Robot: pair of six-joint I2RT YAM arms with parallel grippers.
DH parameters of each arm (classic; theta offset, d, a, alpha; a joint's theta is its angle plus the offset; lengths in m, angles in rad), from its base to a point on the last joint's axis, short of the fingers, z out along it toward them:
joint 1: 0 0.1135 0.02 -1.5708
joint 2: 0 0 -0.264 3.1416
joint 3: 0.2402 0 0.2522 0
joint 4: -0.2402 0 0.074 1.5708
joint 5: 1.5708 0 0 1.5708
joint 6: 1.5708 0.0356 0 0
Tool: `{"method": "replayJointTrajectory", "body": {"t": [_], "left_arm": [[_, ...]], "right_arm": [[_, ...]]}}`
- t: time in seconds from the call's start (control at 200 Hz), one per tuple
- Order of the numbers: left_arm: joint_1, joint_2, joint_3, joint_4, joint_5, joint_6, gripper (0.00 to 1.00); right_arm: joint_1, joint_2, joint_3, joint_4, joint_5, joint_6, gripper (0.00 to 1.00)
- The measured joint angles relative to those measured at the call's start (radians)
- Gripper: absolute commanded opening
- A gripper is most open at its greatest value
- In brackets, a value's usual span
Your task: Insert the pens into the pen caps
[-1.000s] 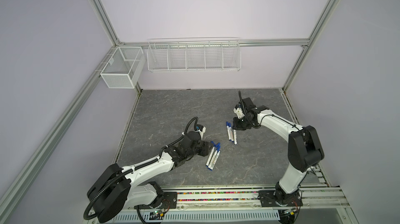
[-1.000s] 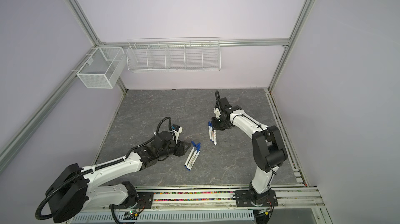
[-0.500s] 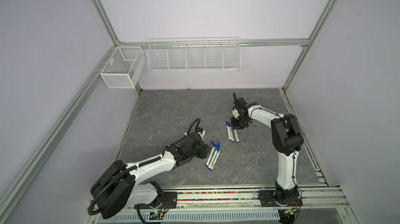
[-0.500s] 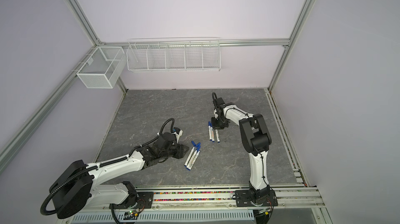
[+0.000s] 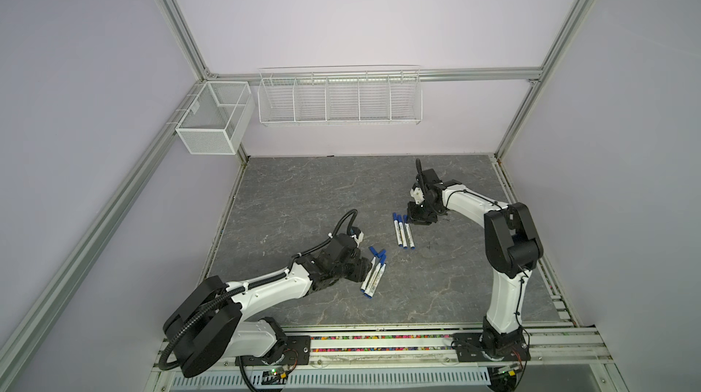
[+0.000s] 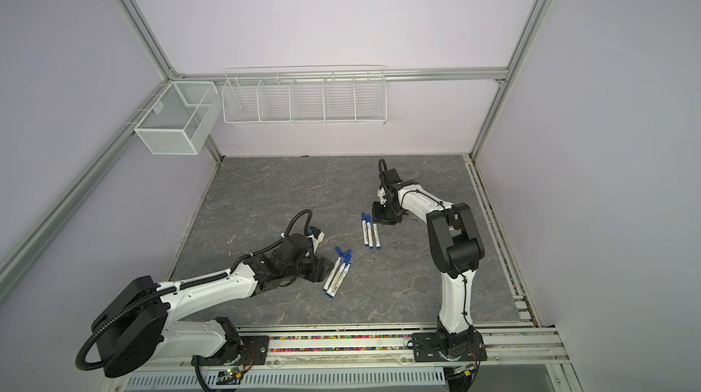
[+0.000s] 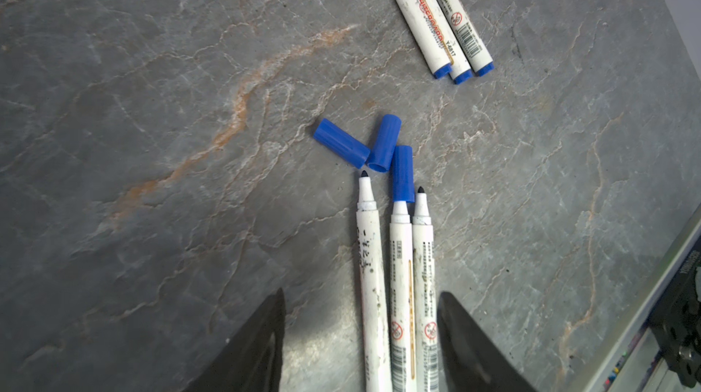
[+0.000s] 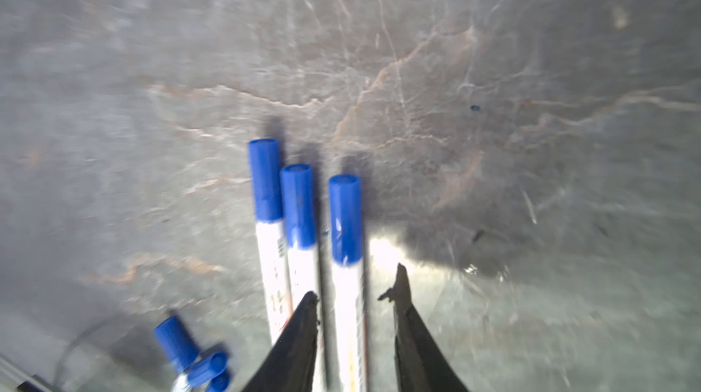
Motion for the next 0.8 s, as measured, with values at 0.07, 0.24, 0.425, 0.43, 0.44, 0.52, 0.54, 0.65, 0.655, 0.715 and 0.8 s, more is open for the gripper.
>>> {"method": "replayJointTrajectory", "body": {"t": [0.07, 0.24, 0.425, 0.43, 0.44, 0.52, 0.54, 0.65, 0.655, 0.715, 0.8], "left_arm": [[-0.008, 0.008, 0.008, -0.010, 0.000, 0.002, 0.61], [-0.025, 0.026, 0.014, -0.035, -0.011, 0.003, 0.54], [-0.036, 0.057, 0.030, -0.062, -0.023, 0.003, 0.51], [-0.036, 0.058, 0.031, -0.062, -0.023, 0.003, 0.51], [-0.037, 0.061, 0.032, -0.062, -0.023, 0.003, 0.51], [-0.043, 0.081, 0.047, -0.069, -0.029, 0.003, 0.51], [-0.045, 0.087, 0.050, -0.069, -0.030, 0.003, 0.51], [-0.052, 0.113, 0.068, -0.079, -0.035, 0.003, 0.51], [-0.052, 0.114, 0.069, -0.080, -0.035, 0.003, 0.51], [-0.054, 0.126, 0.080, -0.089, -0.040, 0.003, 0.49], [-0.056, 0.145, 0.098, -0.100, -0.052, 0.004, 0.48]], "right_arm": [[0.000, -0.069, -0.033, 0.016, -0.003, 0.007, 0.36], [0.000, -0.230, -0.129, 0.060, -0.026, 0.027, 0.36], [0.000, -0.305, -0.221, 0.076, -0.041, 0.037, 0.35], [0.000, -0.305, -0.222, 0.076, -0.042, 0.038, 0.35], [0.000, -0.307, -0.226, 0.076, -0.041, 0.038, 0.35], [0.000, -0.311, -0.247, 0.077, -0.042, 0.039, 0.35], [0.000, -0.311, -0.251, 0.077, -0.042, 0.039, 0.36], [0.000, -0.311, -0.258, 0.077, -0.043, 0.041, 0.35], [0.000, -0.311, -0.258, 0.077, -0.043, 0.041, 0.35], [0.000, -0.311, -0.258, 0.080, -0.044, 0.041, 0.35], [0.000, -0.312, -0.258, 0.082, -0.044, 0.041, 0.35]]}}
